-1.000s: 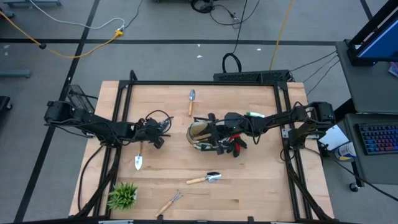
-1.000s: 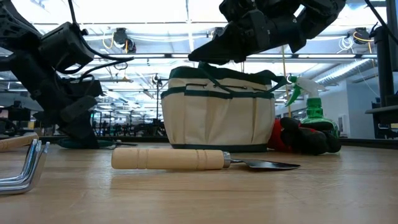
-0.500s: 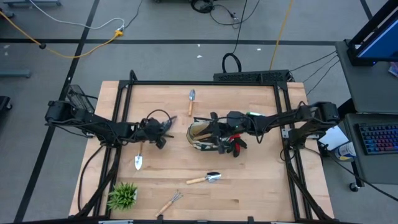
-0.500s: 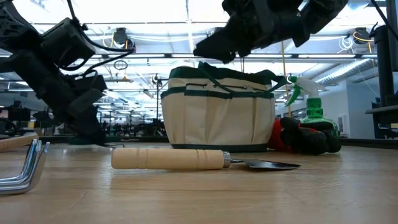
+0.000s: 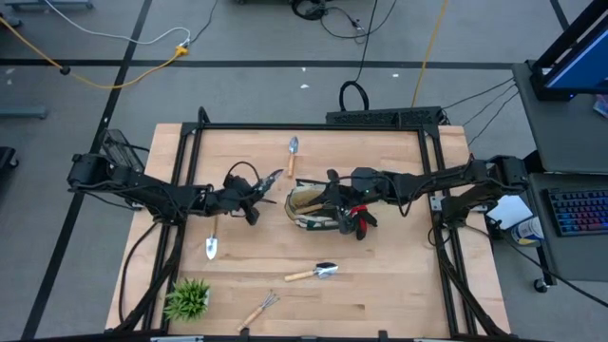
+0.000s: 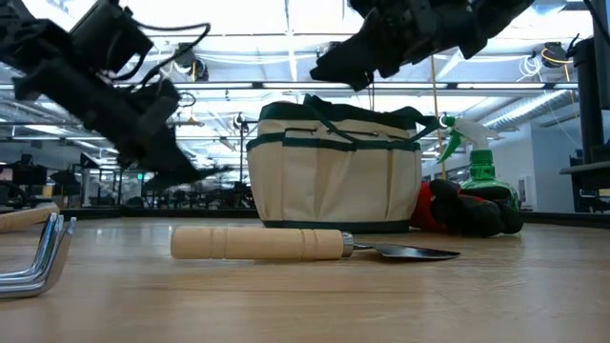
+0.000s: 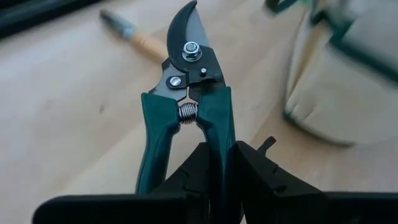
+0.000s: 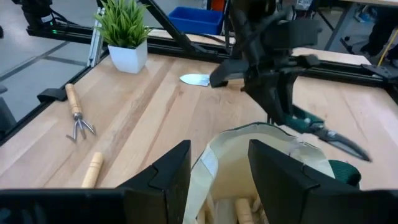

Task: Pick & Place Garden tools in Gardening bag
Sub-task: Put the brown shears into the green gardening bag

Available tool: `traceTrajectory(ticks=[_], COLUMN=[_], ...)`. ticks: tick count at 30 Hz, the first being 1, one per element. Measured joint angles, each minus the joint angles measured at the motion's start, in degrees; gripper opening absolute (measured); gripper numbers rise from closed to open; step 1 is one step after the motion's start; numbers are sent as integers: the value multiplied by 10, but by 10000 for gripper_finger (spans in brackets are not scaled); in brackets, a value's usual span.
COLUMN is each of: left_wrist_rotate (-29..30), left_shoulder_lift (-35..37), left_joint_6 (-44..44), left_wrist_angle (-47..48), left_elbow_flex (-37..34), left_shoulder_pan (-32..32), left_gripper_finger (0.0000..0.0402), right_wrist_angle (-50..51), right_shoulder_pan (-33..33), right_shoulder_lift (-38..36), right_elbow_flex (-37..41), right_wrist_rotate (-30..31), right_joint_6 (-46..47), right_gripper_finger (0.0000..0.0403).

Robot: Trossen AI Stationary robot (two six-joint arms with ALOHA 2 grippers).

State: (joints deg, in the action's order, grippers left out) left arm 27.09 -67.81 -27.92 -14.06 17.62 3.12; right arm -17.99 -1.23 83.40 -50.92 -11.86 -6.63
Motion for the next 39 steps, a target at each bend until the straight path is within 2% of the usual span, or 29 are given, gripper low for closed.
traceTrajectory(ticks=[15,31,39], left_wrist_rotate=[4,-6,-17], left_shoulder_lift=[0,0,0], left_joint_6=[168,248,251], left_wrist_angle=[5,5,-1], left_elbow_flex=[113,183,195], left_shoulder_pan=[0,2,4], left_gripper_finger=[55,56,56], right_wrist_angle=[38,42,42], right_shoulder_pan=[0,0,0], right_shoulder_lift=[-4,-4,-4], right_elbow_flex=[0,0,0], right_wrist_rotate=[0,0,0], right_joint_6=[0,0,0], right_gripper_finger=[157,157,157])
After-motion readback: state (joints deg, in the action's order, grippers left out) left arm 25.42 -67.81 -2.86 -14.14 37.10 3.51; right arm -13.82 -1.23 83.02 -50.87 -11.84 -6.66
